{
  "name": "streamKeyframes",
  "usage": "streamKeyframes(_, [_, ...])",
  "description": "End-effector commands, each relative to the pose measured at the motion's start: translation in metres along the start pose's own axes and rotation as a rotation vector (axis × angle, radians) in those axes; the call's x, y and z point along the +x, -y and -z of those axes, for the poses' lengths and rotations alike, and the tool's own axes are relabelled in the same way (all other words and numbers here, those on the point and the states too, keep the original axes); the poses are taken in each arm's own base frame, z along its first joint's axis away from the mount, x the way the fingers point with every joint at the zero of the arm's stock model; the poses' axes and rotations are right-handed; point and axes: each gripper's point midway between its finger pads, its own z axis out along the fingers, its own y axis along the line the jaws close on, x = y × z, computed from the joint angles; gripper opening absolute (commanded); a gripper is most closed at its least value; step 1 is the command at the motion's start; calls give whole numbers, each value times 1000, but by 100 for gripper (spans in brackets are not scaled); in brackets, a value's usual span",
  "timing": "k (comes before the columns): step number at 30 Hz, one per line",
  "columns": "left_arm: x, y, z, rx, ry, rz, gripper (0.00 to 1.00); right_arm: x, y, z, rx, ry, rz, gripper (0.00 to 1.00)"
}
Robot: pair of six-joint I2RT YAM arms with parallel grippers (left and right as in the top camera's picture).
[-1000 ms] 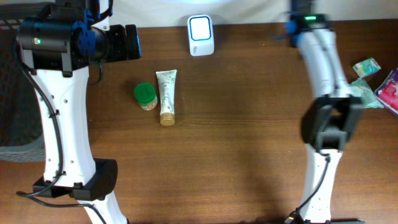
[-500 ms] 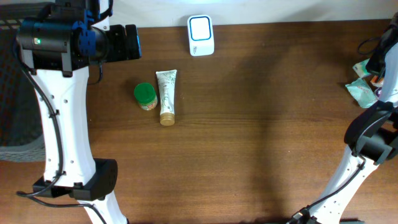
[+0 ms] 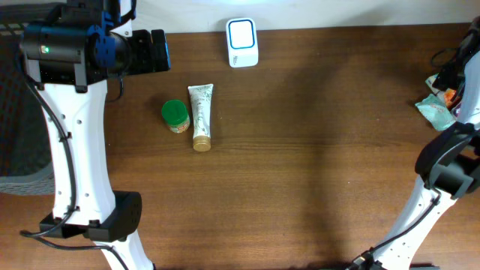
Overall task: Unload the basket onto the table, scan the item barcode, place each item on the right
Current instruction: 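Pass the orange pack over the scanner and drop it at right edge, then reach the right gripper to the Pantene tube and grasp it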
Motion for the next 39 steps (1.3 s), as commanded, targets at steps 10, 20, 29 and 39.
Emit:
streamKeyframes(10, [-2, -1, 8, 0, 21, -14, 99, 114, -114, 197, -802, -292, 225, 99])
streamKeyframes(20, [-2, -1, 8, 0, 21, -14, 99, 209, -227, 262, -784, -215, 687, 99])
streamKeyframes(29, [-2, -1, 8, 0, 21, -14, 99, 244, -281, 298, -839, -78, 842, 99])
streamKeyframes(39, [-2, -1, 8, 0, 21, -14, 99, 285, -338, 259, -935, -174, 759, 99])
